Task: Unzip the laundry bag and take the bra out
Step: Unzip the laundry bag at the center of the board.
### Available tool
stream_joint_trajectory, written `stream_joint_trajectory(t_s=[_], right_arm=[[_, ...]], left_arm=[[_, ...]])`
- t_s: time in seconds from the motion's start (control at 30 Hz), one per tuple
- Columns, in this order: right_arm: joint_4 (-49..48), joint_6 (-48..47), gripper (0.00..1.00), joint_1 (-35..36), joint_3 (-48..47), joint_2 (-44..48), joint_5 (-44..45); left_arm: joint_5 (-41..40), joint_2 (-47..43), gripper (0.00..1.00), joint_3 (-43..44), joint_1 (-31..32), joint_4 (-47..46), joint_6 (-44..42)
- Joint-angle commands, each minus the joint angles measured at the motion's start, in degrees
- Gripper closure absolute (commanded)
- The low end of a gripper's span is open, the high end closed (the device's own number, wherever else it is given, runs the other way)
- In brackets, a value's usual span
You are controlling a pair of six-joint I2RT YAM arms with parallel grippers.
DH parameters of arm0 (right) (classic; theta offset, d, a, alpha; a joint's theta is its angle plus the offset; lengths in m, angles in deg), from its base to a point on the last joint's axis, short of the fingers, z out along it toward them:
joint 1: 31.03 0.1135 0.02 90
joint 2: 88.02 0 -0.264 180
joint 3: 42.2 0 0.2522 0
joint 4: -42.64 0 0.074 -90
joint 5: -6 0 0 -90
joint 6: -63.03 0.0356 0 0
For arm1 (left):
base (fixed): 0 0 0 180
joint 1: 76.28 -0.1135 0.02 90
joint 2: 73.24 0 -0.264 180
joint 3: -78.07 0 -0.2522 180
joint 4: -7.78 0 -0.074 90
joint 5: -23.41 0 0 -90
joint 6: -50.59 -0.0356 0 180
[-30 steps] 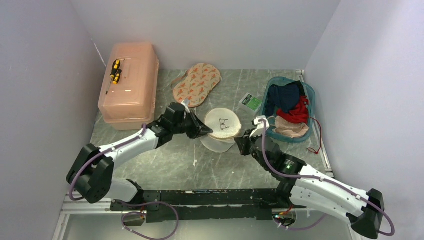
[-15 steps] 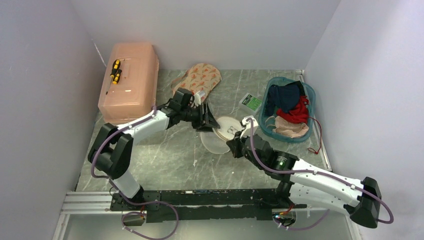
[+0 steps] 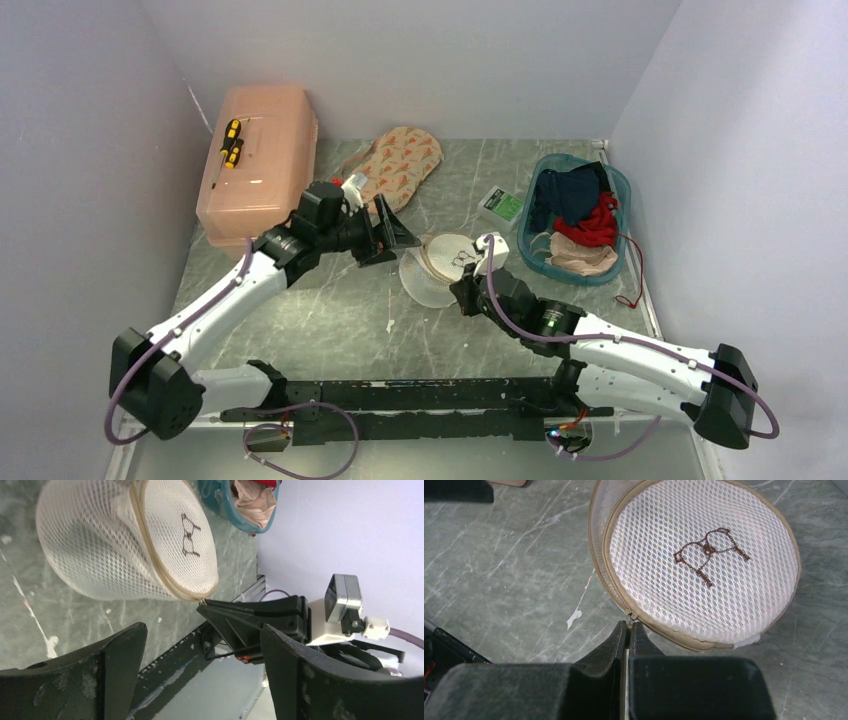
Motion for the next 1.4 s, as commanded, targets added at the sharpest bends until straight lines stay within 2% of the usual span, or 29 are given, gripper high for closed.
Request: stream_joint_trajectory(t_s=[0.0, 0.17, 0.4, 0.57, 0.8, 0.93, 1.0, 1.2, 1.23, 1.37], right_arm=[[-3.87, 0.13, 1.00, 0.17, -1.70, -0.70, 1.01], [-4.14, -0.21, 1.00, 0.15, -1.72, -1.42, 0.51], [-4.31, -0.22, 1.00, 0.37, -0.83, -1.38, 0.27], [-4.60, -0.52, 1.00, 0.67, -0.48, -1.38, 0.21], [-4.84, -1.25, 1.00, 1.25, -0.23, -1.09, 0.07], [-4.52, -1.23, 1.00, 1.38, 0.29, -0.40, 0.53], [-4.37, -1.29, 1.00, 1.38, 0.53, -0.06, 0.63], [-2.93, -0.88, 1.00, 1.38, 1.31, 1.49, 1.97], [-2.60, -0.82, 1.00, 1.38, 1.55, 1.85, 2.32], [0.77, 0.44, 1.00, 1.38, 1.89, 3.50, 5.36]], left_arm=[[-3.56, -1.89, 0.12, -6.88, 2.45, -5.16, 12.69], [-1.83, 3.91, 0.14, -6.25, 4.28, -9.58, 16.50], [-2.69, 10.28, 0.16, -0.63, 6.48, -11.31, 16.86], [-0.17, 15.38, 0.27, 0.55, 7.73, -15.08, 17.65], [-1.31, 18.34, 0.41, 0.32, 8.30, -16.11, 17.73], [-0.74, 18.80, 0.43, 0.41, 8.31, -16.29, 17.41], [-0.98, 18.69, 0.51, 0.54, 8.31, -16.28, 16.75], [-0.08, 19.37, 0.92, 0.40, 8.26, -17.79, 16.07], [0.09, 19.37, 0.96, 0.19, 8.27, -17.86, 16.10], [-1.65, 17.80, 0.97, -0.61, 8.12, -16.88, 15.62]])
